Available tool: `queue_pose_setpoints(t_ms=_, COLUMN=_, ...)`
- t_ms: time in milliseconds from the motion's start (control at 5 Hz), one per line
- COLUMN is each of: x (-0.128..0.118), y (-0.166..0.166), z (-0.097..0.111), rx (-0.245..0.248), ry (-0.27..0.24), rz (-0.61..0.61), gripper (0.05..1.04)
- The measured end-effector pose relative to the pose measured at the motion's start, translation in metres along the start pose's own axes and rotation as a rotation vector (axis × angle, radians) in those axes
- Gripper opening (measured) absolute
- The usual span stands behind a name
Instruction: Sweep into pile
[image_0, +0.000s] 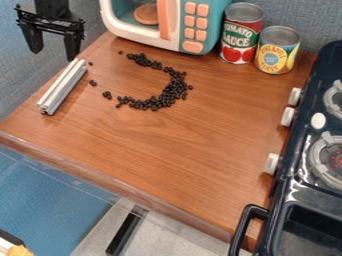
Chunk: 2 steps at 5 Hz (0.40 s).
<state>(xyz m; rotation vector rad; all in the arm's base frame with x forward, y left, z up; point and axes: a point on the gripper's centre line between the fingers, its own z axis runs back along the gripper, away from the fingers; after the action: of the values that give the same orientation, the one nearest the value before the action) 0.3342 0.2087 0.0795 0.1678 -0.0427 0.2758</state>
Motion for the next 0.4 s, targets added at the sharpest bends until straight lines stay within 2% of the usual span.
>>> queue_pose_setpoints(t_ms=200, x=-0.005, y=-0.004, z=-0.018, rx=-0.010, ry=0.046, rz=-0.008, gripper=1.001)
queue_pose_setpoints(t_ms=400, x=-0.011, y=-0.003, z=-0.028, rx=0.009, ry=0.051, rz=-0.018, gripper=1.001)
